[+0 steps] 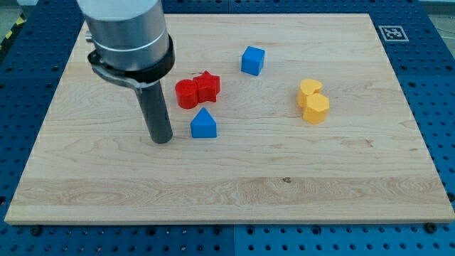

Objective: Slide the blue triangle to the bottom right of the red star

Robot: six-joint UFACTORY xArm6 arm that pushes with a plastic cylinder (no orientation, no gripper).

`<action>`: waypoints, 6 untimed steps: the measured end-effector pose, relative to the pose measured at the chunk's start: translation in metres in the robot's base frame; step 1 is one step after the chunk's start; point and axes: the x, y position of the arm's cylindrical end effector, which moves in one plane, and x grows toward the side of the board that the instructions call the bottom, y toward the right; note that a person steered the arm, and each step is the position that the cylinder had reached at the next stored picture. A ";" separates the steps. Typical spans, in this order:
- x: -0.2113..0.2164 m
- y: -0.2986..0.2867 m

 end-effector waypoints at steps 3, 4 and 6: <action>0.000 0.024; 0.000 0.036; 0.000 0.052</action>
